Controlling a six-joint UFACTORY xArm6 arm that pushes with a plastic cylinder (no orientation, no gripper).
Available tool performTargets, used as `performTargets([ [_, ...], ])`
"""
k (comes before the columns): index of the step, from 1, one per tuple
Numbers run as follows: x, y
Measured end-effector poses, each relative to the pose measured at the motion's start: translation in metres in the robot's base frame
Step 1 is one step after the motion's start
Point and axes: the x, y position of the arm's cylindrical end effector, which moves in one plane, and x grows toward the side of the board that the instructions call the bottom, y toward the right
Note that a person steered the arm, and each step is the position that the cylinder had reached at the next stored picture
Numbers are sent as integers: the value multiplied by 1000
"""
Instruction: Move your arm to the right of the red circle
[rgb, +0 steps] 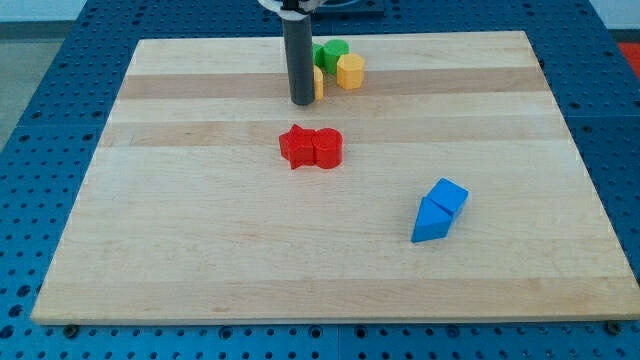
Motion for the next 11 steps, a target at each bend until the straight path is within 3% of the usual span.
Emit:
performTargets([
  [4, -27, 0],
  [6, 36, 4],
  [8, 45, 98],
  [9, 77, 117],
  [11, 122, 114],
])
